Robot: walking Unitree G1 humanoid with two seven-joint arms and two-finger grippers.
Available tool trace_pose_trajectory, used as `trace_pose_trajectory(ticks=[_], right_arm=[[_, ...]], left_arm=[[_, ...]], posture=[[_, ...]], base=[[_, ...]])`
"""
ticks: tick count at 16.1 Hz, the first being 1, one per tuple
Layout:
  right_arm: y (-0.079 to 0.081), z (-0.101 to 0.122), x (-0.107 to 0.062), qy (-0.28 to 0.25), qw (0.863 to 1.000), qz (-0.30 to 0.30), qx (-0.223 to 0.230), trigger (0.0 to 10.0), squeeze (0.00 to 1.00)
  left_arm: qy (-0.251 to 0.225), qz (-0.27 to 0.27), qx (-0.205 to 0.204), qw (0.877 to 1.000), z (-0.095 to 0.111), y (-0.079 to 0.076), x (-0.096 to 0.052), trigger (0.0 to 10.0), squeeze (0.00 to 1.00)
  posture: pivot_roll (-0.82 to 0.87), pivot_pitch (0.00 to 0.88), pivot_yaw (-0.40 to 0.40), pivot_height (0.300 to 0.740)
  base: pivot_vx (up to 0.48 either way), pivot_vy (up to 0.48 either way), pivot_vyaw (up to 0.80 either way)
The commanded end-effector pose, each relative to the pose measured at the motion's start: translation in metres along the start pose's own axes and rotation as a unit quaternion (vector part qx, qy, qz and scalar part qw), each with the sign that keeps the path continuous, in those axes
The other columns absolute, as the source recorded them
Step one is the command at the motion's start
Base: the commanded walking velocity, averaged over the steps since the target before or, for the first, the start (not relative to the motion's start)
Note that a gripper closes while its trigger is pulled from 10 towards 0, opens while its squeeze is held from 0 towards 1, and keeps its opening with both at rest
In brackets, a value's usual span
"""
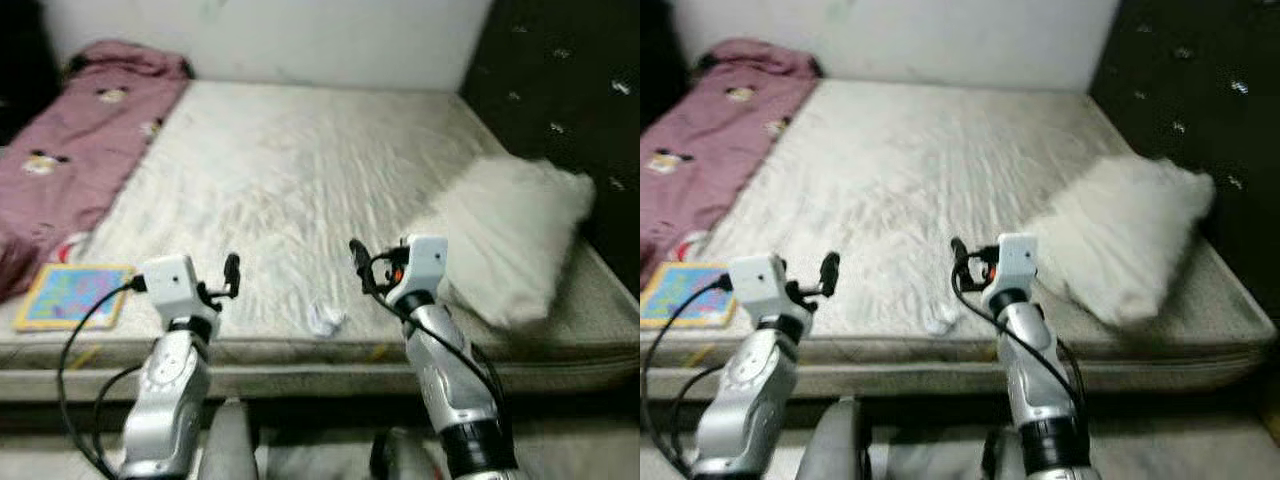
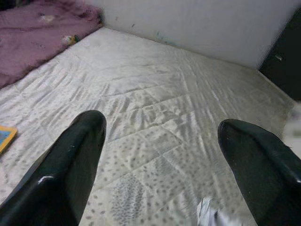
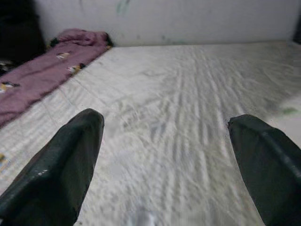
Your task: Clean up the room
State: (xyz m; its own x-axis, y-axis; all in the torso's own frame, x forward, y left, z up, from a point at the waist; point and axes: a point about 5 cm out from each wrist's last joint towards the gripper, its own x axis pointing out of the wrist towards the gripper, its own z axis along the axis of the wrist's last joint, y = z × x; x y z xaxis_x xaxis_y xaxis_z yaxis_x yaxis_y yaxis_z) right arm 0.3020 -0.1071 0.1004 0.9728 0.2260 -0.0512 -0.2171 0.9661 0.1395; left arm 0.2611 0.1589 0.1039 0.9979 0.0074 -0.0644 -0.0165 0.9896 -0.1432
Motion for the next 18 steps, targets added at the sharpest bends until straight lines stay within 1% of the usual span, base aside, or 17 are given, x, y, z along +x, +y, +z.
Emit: trace_pose_trajectory(ticks=[1,2,3,4,5,6,7,8,9,10,12,15,18], right_arm=[[-0.001,0.004,0.003,-0.001,1.000,0.000,-0.020,10.0,0.00],[-0.002,0.007,0.003,-0.008,0.999,0.006,-0.039,10.0,0.00],[-0.003,0.010,0.004,-0.016,0.998,0.004,-0.053,10.0,0.00],[-0.007,0.016,0.003,-0.033,0.999,0.009,-0.032,10.0,0.00],[-0.013,0.022,0.001,-0.050,0.997,-0.018,-0.053,10.0,0.00],[-0.019,0.025,0.000,-0.060,0.994,-0.046,-0.081,10.0,0.00],[-0.022,0.025,-0.003,-0.055,0.994,-0.039,-0.080,10.0,0.00],[-0.024,0.019,-0.006,-0.027,0.998,-0.037,-0.052,10.0,0.00],[-0.025,0.015,-0.008,-0.020,0.998,-0.042,-0.045,10.0,0.00],[-0.021,0.010,-0.011,-0.023,0.998,-0.040,-0.052,10.0,0.00],[-0.015,0.004,-0.013,-0.014,0.998,-0.025,-0.047,10.0,0.00],[-0.013,0.004,-0.013,-0.015,0.999,-0.016,-0.036,10.0,0.00],[-0.006,0.006,-0.013,-0.018,0.999,0.015,-0.036,10.0,0.00]], left_arm=[[-0.046,-0.034,0.051,0.997,0.016,-0.003,-0.003,10.0,0.00],[-0.051,-0.033,0.083,0.995,0.016,0.002,-0.009,10.0,0.00],[-0.049,-0.032,0.084,0.995,0.015,0.004,-0.012,10.0,0.00],[-0.040,-0.025,0.085,0.995,0.011,0.011,-0.021,10.0,0.00],[-0.035,-0.013,0.087,0.996,0.008,0.016,-0.029,10.0,0.00],[-0.031,0.001,0.085,0.996,0.006,0.019,-0.033,10.0,0.00],[-0.034,0.007,0.086,0.996,0.007,0.020,-0.034,10.0,0.00],[-0.034,0.017,0.087,0.996,0.008,0.019,-0.035,10.0,0.00],[-0.030,0.009,0.085,0.996,0.006,0.016,-0.035,10.0,0.00],[-0.026,0.004,0.079,0.997,0.005,0.014,-0.035,10.0,0.00],[-0.022,0.000,0.081,0.997,0.004,0.012,-0.034,10.0,0.00],[-0.017,-0.001,0.072,0.997,0.004,0.011,-0.033,10.0,0.00],[-0.018,-0.004,0.061,0.998,0.004,0.010,-0.032,10.0,0.00]], posture=[[0.11,0.000,-0.050,0.618],[0.11,0.000,-0.050,0.618],[0.11,0.000,-0.050,0.618],[0.11,0.000,-0.050,0.618],[0.11,0.003,-0.049,0.618],[0.12,0.005,-0.052,0.618],[0.11,0.015,-0.054,0.618],[0.11,0.021,-0.053,0.618],[0.11,0.017,-0.054,0.618],[0.11,0.023,-0.052,0.618],[0.11,0.024,-0.052,0.618],[0.11,0.034,-0.049,0.618],[0.11,0.033,-0.054,0.618]], base=[[0.000,0.000,0.00],[0.000,0.000,0.00],[0.000,0.000,0.00],[0.000,0.000,0.00],[0.000,0.000,0.00],[0.000,0.000,0.00],[0.000,0.000,0.00],[0.000,0.000,0.00],[0.000,0.000,0.00],[0.000,0.000,0.00],[0.000,0.000,0.00],[0.000,0.000,0.00],[0.000,0.000,0.00]])
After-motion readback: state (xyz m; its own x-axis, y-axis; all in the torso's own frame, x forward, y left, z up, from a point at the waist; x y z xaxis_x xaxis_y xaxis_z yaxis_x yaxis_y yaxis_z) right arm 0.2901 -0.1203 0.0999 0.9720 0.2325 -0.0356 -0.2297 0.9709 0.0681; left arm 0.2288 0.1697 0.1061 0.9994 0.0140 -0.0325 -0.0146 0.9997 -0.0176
